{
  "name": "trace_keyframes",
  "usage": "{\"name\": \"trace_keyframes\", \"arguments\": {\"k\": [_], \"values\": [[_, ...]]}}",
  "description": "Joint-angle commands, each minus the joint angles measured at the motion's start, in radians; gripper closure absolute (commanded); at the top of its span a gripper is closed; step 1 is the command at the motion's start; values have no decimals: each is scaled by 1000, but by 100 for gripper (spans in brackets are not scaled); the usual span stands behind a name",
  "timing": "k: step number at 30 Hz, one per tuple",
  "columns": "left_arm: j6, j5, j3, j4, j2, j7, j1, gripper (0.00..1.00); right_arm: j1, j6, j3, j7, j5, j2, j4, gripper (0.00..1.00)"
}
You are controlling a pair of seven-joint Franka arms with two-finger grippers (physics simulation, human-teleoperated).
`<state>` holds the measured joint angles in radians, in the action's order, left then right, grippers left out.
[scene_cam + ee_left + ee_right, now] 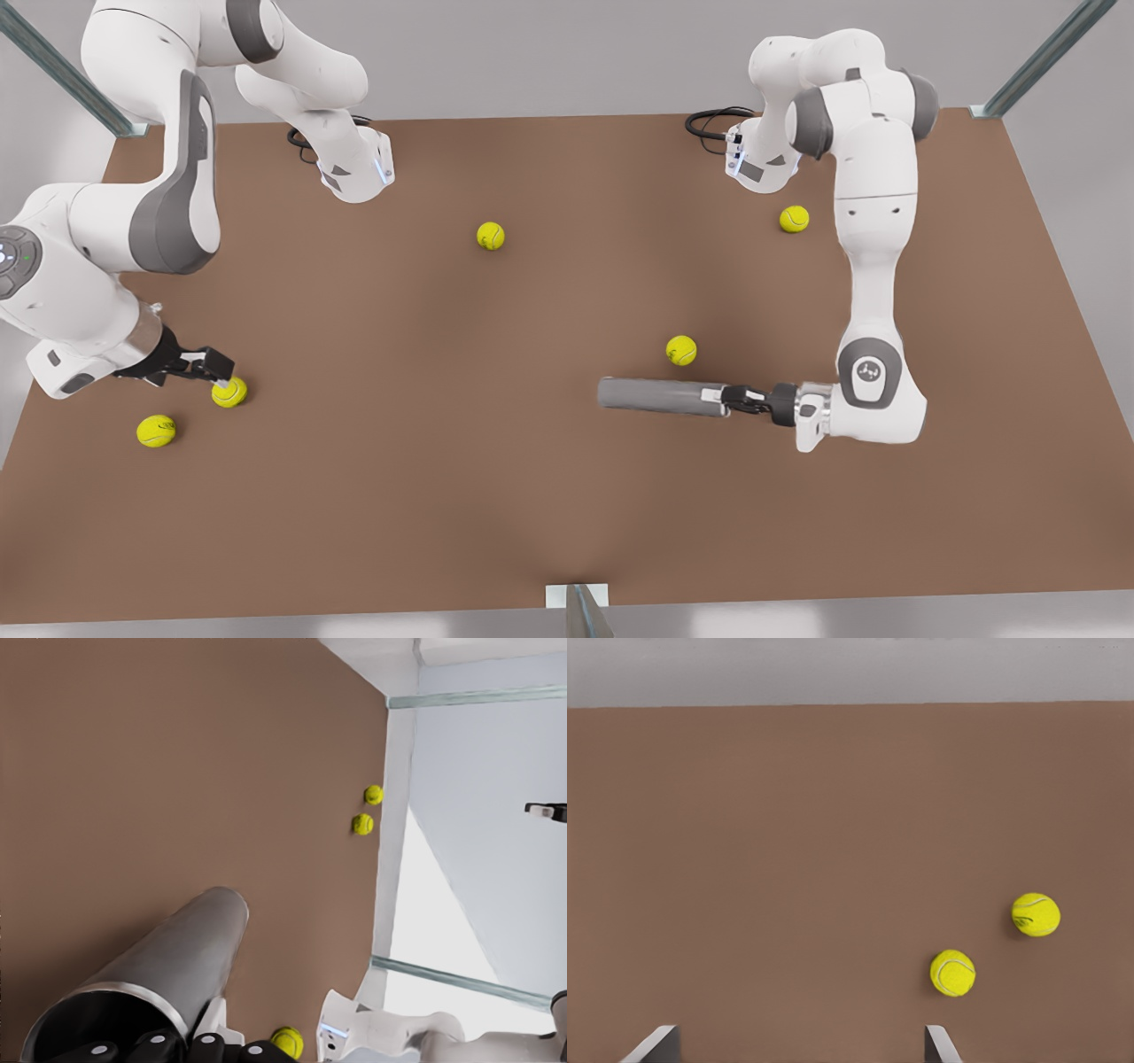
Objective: Put the tennis tube upright
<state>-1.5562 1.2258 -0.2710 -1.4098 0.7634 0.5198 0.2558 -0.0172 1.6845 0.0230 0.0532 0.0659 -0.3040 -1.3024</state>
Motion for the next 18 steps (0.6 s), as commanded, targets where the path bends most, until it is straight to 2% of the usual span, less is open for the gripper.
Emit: {"name": "trace_keyframes", "arguments": {"k": [1, 13, 18], "values": [[1, -26, -7, 0, -4, -7, 0, 79, 2, 1, 0, 2, 2, -1, 0, 0], [-22, -388, -80, 20, -144, -339, -1, 79, 25, 44, 6, 2, -1, -10, -5, 0], [-44, -644, -79, 51, -208, -487, 0, 79, 23, 46, 6, 4, -1, -15, -5, 0]]}}
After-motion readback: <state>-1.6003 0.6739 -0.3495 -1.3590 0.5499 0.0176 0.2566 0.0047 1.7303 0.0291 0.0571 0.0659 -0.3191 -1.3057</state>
